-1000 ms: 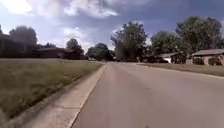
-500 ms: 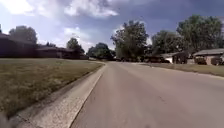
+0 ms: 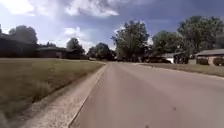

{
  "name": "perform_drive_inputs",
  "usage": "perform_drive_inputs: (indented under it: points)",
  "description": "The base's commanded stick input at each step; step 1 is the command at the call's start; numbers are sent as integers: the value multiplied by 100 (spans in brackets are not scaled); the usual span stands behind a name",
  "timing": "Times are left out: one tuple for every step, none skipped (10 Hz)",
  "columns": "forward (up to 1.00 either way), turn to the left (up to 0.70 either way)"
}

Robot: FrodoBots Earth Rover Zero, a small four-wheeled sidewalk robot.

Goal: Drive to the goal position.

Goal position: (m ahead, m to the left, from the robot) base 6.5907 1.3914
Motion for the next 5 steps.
perform_drive_inputs:
  points:
    - [100, 0]
    - [100, 0]
    - [100, 0]
    - [100, 0]
    - [100, 0]
